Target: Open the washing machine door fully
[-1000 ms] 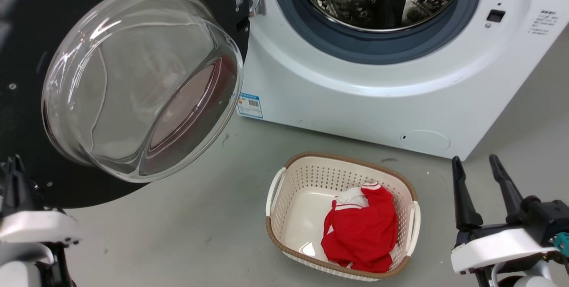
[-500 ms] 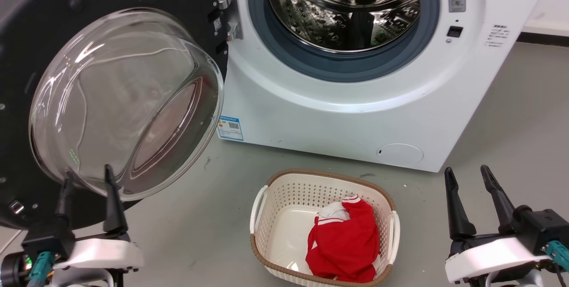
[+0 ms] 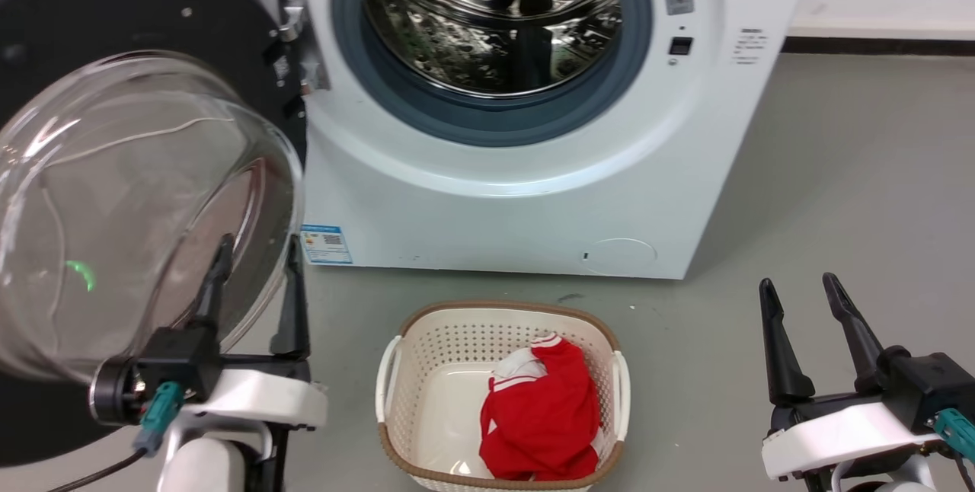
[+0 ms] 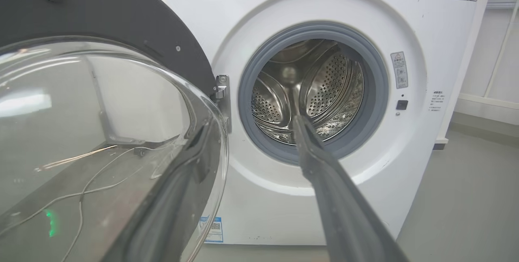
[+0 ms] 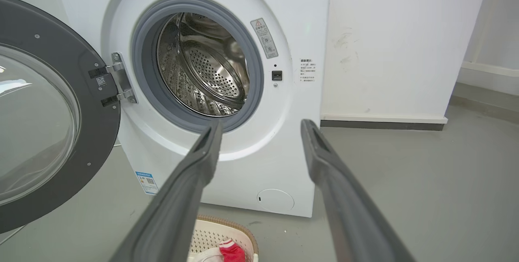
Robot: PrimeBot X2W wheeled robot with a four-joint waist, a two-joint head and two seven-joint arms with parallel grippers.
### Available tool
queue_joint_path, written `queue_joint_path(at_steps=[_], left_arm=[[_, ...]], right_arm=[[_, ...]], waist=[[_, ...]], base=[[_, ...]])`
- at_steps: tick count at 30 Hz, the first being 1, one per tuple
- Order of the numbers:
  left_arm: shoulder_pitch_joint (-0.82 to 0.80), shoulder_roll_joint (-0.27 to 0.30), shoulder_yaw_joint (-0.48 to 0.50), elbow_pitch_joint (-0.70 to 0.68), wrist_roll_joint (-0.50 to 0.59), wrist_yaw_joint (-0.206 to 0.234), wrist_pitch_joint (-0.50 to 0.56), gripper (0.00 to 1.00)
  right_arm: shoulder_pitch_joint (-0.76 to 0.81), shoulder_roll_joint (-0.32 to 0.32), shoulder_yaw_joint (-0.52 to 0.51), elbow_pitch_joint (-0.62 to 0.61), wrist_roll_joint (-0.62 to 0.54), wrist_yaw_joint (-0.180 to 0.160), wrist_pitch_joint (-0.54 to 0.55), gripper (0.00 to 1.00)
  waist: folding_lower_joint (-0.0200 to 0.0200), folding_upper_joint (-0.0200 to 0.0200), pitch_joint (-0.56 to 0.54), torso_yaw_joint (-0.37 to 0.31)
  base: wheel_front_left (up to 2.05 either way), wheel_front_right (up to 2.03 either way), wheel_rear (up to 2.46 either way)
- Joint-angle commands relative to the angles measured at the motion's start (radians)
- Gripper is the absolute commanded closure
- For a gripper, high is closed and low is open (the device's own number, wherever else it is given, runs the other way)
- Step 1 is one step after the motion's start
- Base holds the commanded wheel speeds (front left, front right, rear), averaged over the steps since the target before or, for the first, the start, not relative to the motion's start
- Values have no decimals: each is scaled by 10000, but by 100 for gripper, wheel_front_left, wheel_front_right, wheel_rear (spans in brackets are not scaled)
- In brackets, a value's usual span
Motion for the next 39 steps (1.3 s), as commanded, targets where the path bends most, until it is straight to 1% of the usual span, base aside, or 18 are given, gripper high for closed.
queue_joint_path(at_steps=[1, 4, 11, 16, 19, 27, 39], left_arm=[[-60, -32, -63, 58, 53, -29, -21, 0], [-218, -88, -311, 139, 152, -20, -23, 0], [198, -195, -362, 318, 214, 293, -23, 0], [708, -253, -311, 178, 263, 600, -23, 0], [904, -270, -350, 61, 244, 679, -23, 0], [1035, -287, -428, -124, 311, 762, -23, 0], [1037, -249, -414, -219, 300, 770, -23, 0]], right_arm=[[-171, 16, -1, -44, -75, -7, 8, 0], [-162, 16, 15, -95, -106, -5, 15, 0], [-20, 16, 212, 12, -38, -5, -3, 0], [47, 16, 356, 150, -4, -5, -65, 0], [45, 16, 345, 225, 20, -5, -95, 0], [11, 17, 350, 309, 19, -5, -77, 0], [-34, 17, 386, 364, 63, -7, -103, 0]], waist=[[1, 0, 27, -185], [1, 0, 45, -404], [1, 0, 45, -748], [1, 0, 29, -740], [1, 0, 33, -666], [1, 0, 44, -595], [1, 0, 67, -657]], base=[[0, 0, 0], [0, 0, 0], [0, 0, 0], [0, 0, 0], [0, 0, 0], [0, 0, 0], [0, 0, 0]])
